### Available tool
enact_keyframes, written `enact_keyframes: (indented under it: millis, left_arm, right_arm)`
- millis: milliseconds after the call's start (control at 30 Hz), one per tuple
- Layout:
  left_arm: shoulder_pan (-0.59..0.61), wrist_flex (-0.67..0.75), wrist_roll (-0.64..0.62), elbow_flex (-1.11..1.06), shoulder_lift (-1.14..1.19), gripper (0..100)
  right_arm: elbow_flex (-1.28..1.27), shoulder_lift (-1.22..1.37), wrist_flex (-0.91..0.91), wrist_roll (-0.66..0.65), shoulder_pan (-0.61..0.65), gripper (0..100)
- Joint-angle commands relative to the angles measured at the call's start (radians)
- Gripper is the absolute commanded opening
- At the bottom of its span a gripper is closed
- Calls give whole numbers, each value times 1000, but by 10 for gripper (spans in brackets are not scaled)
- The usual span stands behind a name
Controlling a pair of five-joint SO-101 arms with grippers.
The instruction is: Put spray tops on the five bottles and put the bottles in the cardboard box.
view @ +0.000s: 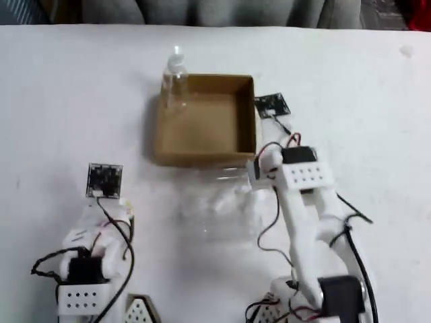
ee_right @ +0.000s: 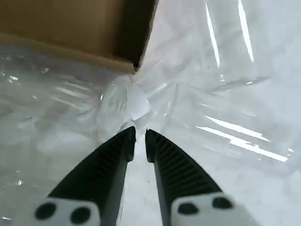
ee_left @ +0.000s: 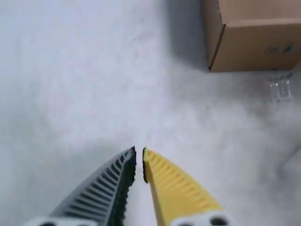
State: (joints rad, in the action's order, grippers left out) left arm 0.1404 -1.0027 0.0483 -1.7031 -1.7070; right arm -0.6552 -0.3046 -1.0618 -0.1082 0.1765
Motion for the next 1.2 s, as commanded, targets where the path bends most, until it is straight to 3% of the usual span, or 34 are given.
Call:
enact_keyframes:
  millis: [0,233,467,733,867,1167]
  left_arm:
    - [10,0,15,3,-22,21]
    - [10,0,15,3,-22,21]
    - [12,3,14,3,-22,21]
    - [12,5,11,3,-22,22]
    - [12,5,11,3,-25,23]
    - [71,38,-68,63,-21,24]
  right_arm:
    - [84,76,27,12,62,17]
    - [55,97,96,135,232,17]
    - [60,110,179,264,504,20]
    - [55,108,225,287,782,21]
    - [60,99,185,269,754,21]
    - [229,10,-278,-71,522,17]
